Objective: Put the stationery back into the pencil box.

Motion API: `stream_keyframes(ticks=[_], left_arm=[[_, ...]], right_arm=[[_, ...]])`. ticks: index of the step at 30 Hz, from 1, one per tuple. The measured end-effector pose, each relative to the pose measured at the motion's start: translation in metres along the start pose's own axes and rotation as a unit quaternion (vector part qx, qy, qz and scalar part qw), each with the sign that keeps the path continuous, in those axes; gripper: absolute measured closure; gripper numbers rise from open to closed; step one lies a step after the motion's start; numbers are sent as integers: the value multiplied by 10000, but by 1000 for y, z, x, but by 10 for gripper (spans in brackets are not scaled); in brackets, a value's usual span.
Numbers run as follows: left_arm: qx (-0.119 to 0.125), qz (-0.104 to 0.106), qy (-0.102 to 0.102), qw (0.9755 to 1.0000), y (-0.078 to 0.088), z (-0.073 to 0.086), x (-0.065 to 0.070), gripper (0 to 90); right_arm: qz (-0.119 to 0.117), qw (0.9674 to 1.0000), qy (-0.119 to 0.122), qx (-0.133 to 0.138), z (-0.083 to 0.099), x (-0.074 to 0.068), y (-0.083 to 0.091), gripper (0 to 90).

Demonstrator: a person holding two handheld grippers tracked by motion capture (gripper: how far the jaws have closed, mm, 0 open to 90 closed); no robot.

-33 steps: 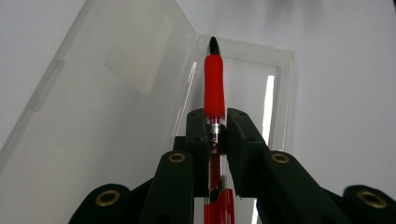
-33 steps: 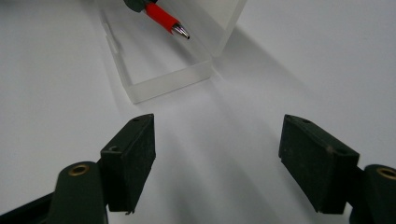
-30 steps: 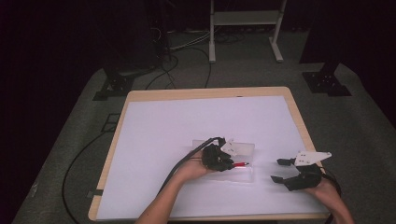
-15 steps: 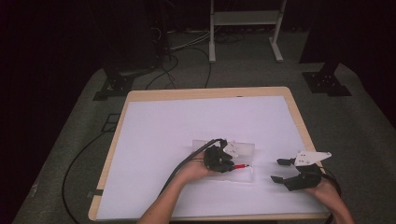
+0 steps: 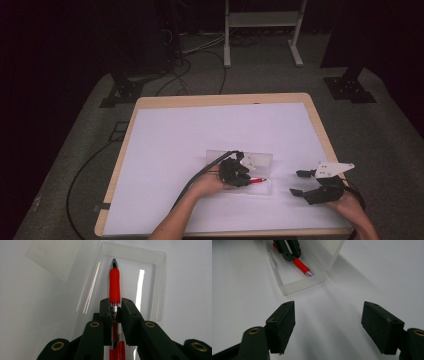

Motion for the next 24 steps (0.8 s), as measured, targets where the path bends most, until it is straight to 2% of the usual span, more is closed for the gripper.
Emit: stream_keyframes(ticks=[14,24], left_arm=[[85,37,41,9999,1,1,-2,784],[209,-30,64,9998,8,-2,-1,723]], right_arm=[[5,10000,1,9,0,0,0,265],[-4,10000,-35,15,0,2,0,263]])
Point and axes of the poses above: each handheld gripper's, and its own axes: y roughly backward along the jaws, z roughly out of its underside, x roughly to its right, the point moved 6 cm from there along -y, roughly forward along the jaws, and after that the axes turned 11 degrees about -y, right-handed, at the moved point
